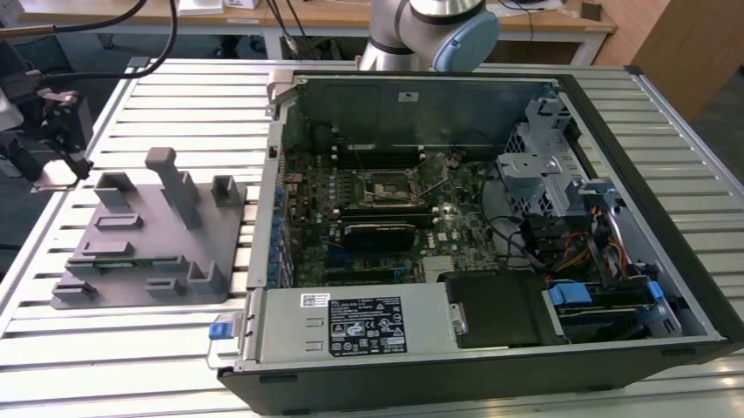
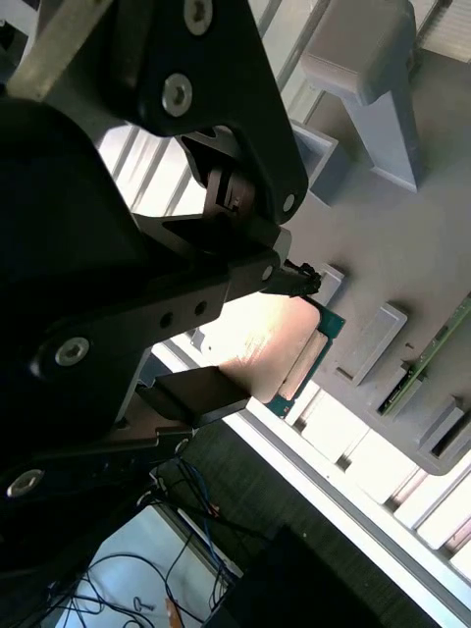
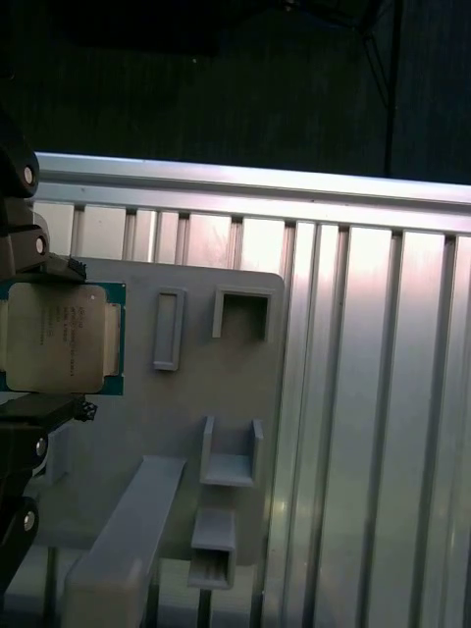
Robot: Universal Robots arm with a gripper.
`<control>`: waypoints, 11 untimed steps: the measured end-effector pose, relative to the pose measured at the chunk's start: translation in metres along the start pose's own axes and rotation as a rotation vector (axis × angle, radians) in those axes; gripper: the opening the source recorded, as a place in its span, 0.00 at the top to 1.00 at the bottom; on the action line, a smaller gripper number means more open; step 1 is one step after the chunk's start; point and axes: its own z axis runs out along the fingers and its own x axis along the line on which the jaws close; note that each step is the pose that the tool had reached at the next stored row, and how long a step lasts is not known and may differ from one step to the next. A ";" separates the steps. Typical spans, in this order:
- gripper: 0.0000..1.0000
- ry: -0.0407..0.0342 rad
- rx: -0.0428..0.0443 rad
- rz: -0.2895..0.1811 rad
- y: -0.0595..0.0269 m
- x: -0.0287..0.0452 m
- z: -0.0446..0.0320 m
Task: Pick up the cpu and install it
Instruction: 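Pick up the cpu and move it towards the insertion slot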
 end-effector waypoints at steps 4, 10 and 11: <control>0.46 -0.0001 0.0003 0.000 0.0000 0.0000 -0.0014; 0.46 0.0001 0.0015 0.000 -0.0001 -0.0001 -0.0035; 0.46 0.0001 0.0018 0.000 0.0000 0.0000 -0.0037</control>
